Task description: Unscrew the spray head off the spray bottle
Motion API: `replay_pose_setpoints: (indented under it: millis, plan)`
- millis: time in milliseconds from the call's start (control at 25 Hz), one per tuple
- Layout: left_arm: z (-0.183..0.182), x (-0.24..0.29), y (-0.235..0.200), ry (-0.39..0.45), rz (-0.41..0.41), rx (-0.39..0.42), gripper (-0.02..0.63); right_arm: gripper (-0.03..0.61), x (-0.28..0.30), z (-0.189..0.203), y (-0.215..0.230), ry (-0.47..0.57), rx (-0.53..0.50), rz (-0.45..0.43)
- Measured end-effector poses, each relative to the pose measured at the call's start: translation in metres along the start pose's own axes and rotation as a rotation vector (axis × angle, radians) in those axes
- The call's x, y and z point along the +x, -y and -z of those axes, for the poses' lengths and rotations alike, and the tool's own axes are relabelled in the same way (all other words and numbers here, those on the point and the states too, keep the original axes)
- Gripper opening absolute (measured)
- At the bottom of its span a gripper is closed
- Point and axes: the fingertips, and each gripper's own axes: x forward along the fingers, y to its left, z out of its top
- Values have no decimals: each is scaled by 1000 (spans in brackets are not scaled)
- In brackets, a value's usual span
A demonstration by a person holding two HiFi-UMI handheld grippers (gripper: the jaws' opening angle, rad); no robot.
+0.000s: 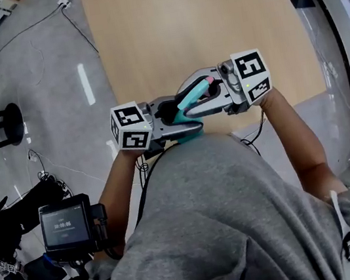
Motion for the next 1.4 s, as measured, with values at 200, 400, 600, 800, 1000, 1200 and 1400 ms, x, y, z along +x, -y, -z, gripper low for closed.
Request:
replay_pose_setpoints:
  millis: [200, 400, 600, 800, 1000, 1200, 1400]
  plan:
    - [9, -12, -34, 140, -38, -294, 318, 172, -55, 7, 60, 181, 104, 485]
    - [13, -12, -42, 147, -68, -373, 316, 173, -82, 5, 64, 8, -6, 895]
    - [16, -3, -43, 66, -120, -365, 316, 173, -79, -19, 50, -93, -22, 1069]
    - [17, -1, -46, 26, -192, -369, 316, 173, -57, 11, 37, -157, 74, 1090]
    - [16, -2, -49, 25, -227, -375, 317, 173, -58, 44, 43, -93, 280, 1009]
    - [16, -5, -53, 8, -288, -363, 316, 173, -52, 44, 58, 9, 408, 936]
    - [10, -2, -52, -42, -351, -277, 316, 173, -44, 36, 61, 32, 432, 887]
